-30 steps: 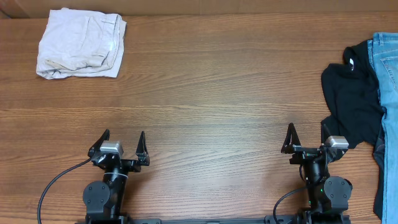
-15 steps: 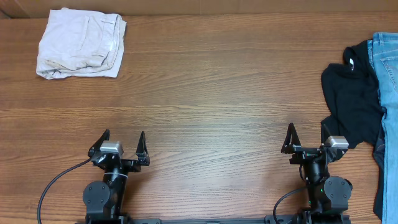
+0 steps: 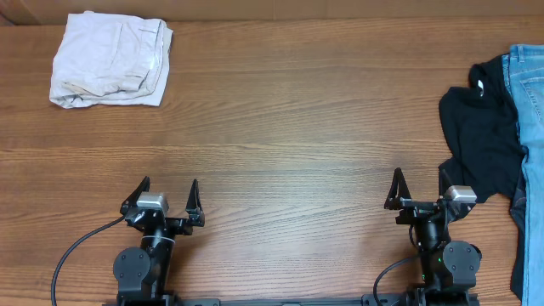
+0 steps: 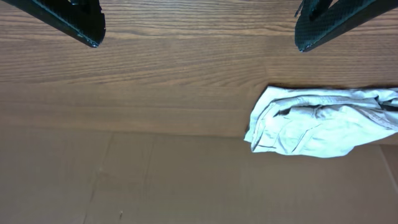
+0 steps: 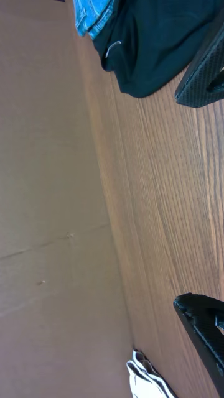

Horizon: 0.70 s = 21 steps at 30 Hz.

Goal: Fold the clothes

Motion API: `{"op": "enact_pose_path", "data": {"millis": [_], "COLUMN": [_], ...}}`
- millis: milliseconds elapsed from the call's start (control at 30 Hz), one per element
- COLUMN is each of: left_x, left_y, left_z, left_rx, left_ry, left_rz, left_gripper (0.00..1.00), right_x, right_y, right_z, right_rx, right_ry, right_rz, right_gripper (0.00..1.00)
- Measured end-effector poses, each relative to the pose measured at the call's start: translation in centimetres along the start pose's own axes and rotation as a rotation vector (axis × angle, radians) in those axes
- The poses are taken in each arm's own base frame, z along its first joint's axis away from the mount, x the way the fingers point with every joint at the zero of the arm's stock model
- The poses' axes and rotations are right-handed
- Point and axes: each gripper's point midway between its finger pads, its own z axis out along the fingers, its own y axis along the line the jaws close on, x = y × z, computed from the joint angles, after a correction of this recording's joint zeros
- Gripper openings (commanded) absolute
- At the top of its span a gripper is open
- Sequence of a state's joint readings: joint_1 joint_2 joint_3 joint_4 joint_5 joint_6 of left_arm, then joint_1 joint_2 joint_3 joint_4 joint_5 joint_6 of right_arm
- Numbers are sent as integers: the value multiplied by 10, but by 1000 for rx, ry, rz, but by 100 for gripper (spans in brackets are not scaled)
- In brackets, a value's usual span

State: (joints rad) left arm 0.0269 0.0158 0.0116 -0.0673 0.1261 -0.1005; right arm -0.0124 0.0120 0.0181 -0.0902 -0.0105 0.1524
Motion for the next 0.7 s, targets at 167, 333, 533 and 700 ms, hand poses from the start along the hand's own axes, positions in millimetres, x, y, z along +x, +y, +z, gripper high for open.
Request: {"op": "enact_pose_path", "data": {"millis": [167,333,533,700], "left_x": [0,0,0,0], "left_y": [0,0,0,0], "left_z": [0,0,0,0], "left_rx": [0,0,0,0], "left_ry": [0,0,0,0], "left_rz": [0,0,0,0], "left_gripper": [100,100,100,100], "right_x": [0,0,0,0], "right_y": [0,0,0,3], "right_z": [0,0,0,0], "right_rx": [-1,0,0,-16], "right_ry": [-1,0,0,2], "right_rz": [0,0,0,41], "right_gripper": [100,100,100,100]}}
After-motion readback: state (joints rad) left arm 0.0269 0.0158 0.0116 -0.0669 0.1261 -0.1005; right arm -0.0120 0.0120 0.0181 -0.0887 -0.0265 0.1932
